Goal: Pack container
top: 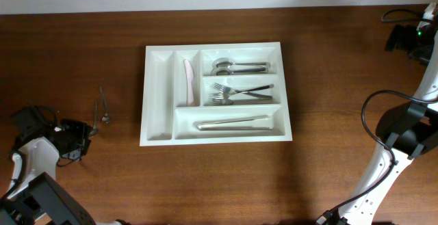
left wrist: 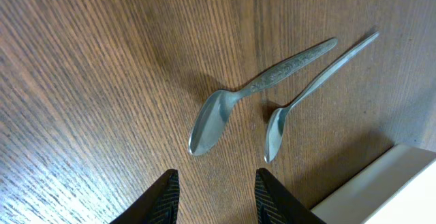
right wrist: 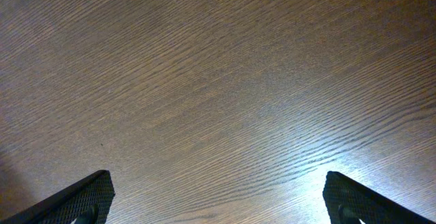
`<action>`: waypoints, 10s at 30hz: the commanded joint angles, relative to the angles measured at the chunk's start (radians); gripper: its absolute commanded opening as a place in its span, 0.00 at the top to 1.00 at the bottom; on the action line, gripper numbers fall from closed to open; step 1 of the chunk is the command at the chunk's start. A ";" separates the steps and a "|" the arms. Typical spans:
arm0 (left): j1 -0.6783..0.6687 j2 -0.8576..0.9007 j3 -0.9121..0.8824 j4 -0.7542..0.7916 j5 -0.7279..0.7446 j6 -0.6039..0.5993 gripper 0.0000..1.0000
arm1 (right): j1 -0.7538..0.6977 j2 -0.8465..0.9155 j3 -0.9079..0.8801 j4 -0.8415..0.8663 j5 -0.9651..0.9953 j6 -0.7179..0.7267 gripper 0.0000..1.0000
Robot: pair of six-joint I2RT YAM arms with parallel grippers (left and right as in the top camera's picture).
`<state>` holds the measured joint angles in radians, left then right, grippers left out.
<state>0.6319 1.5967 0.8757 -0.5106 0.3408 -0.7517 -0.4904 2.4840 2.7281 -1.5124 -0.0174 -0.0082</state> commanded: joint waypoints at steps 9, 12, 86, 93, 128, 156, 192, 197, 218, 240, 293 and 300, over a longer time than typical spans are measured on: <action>0.006 0.008 -0.085 0.067 0.004 -0.040 0.62 | -0.008 -0.039 -0.006 0.002 -0.001 0.002 0.01; 0.006 0.008 -0.087 0.085 0.004 -0.040 0.62 | -0.007 -0.039 -0.006 0.002 -0.001 0.002 0.01; 0.006 0.108 -0.090 0.234 0.014 -0.041 0.61 | -0.008 -0.039 -0.006 0.002 -0.001 0.002 0.01; 0.006 0.141 -0.090 0.249 0.041 -0.041 0.61 | -0.007 -0.039 -0.006 0.002 -0.001 0.002 0.01; 0.006 0.141 -0.090 0.264 0.066 -0.041 0.83 | -0.007 -0.039 -0.006 0.002 -0.001 0.002 0.01; 0.006 0.117 -0.089 0.320 0.111 -0.040 0.94 | -0.007 -0.039 -0.006 0.002 -0.001 0.002 0.01; -0.214 -0.328 -0.089 0.217 0.246 -0.281 0.98 | -0.007 -0.039 -0.006 0.002 -0.001 0.002 0.01; -0.346 -0.363 -0.089 0.204 0.154 -0.421 0.98 | -0.007 -0.039 -0.006 0.002 -0.001 0.002 0.01; -0.578 -0.362 -0.089 0.158 -0.066 -0.673 0.98 | -0.008 -0.039 -0.006 0.002 -0.001 0.002 0.01; -0.680 -0.134 -0.089 0.317 -0.077 -0.779 0.98 | -0.007 -0.039 -0.006 0.002 -0.001 0.002 0.01; -0.290 -0.472 -0.041 -0.194 -0.133 -0.447 0.35 | -0.008 -0.039 -0.006 0.002 -0.001 0.002 0.01; -0.280 -0.464 -0.069 -0.309 -0.130 -0.464 0.12 | -0.008 -0.039 -0.006 0.002 -0.001 0.002 0.01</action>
<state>0.3458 1.1282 0.8272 -0.8234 0.2298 -1.2160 -0.4904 2.4836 2.7277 -1.5124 -0.0174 -0.0082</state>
